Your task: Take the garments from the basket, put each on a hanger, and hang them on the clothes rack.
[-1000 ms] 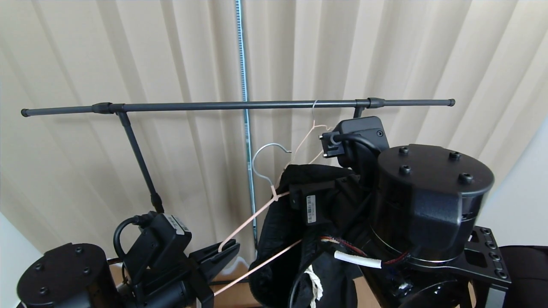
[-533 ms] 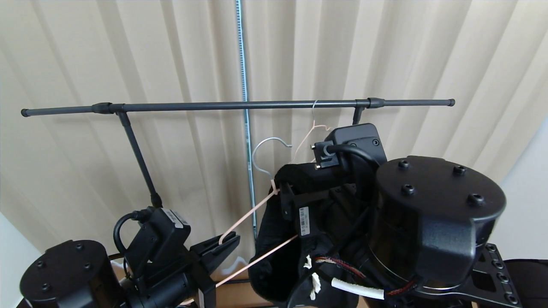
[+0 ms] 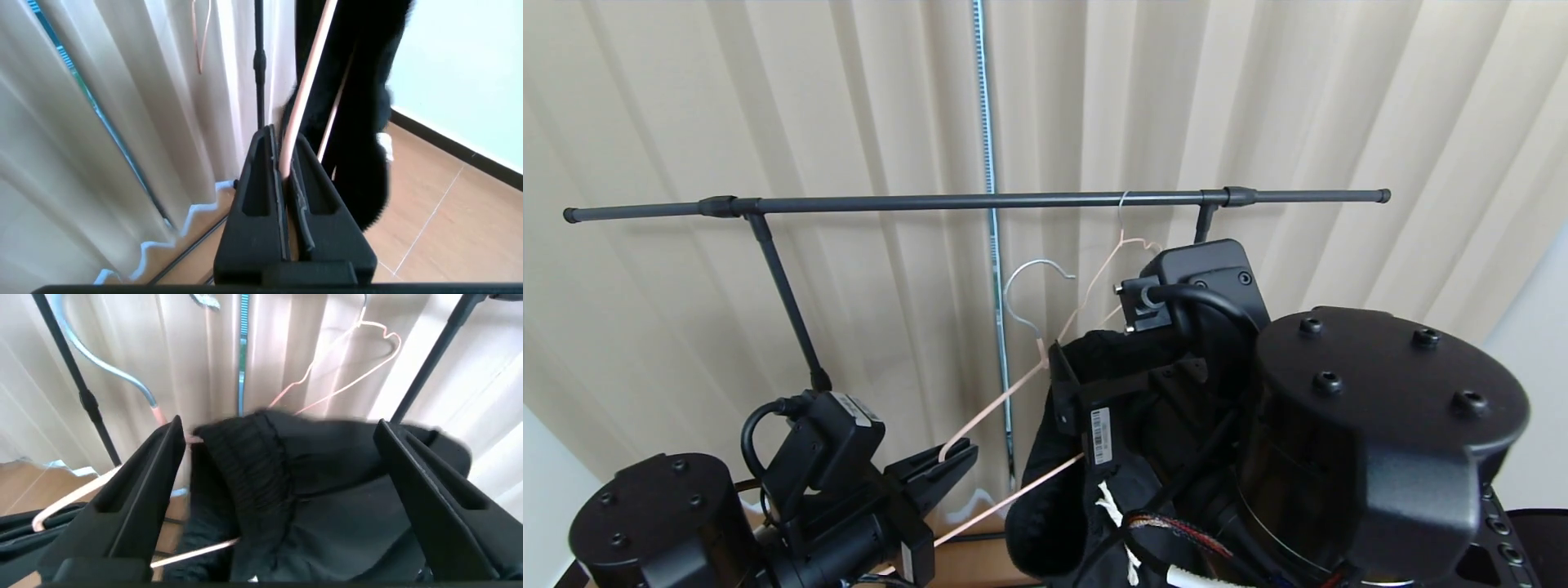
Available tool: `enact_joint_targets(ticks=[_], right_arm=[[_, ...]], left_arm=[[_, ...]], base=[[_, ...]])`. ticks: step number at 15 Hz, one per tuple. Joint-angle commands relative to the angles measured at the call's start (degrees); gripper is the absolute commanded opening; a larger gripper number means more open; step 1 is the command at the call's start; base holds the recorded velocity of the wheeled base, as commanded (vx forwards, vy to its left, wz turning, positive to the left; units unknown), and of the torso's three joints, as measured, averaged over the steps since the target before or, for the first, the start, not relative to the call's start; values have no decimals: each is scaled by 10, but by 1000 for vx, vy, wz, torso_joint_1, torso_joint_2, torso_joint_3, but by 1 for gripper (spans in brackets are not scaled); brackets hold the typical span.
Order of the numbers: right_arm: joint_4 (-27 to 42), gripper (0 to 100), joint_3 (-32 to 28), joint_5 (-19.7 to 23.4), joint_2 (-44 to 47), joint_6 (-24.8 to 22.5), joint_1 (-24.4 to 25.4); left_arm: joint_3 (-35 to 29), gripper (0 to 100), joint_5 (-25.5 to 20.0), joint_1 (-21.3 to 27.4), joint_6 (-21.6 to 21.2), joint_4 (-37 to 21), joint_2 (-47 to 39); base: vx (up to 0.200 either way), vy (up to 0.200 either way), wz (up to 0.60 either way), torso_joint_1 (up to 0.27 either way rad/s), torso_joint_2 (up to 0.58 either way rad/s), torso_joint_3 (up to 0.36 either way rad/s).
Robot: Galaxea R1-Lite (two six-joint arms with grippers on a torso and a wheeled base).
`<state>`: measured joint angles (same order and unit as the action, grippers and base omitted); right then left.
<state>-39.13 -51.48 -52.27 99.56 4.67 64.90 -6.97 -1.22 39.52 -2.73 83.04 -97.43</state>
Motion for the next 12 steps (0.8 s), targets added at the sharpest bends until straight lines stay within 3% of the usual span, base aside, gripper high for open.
enact_joint_targets(ticks=[1, 5, 9, 12], right_arm=[[0, 100, 1, -1, -8, 0, 0], [6, 100, 12, 6, -20, -2, 0], [47, 100, 77, 133, -105, -68, -37], [162, 100, 82, 284, -169, -124, -114]], left_arm=[[-1, 0, 0, -2, 1, 0, -3], [3, 0, -2, -3, 2, 14, -4], [21, 0, -19, -17, -2, 18, -9], [35, 0, -59, -29, -9, 25, -7]], base=[[0, 0, 0, 0, 0, 0], [0, 0, 0, 0, 0, 0], [0, 0, 0, 0, 0, 0], [0, 0, 0, 0, 0, 0]])
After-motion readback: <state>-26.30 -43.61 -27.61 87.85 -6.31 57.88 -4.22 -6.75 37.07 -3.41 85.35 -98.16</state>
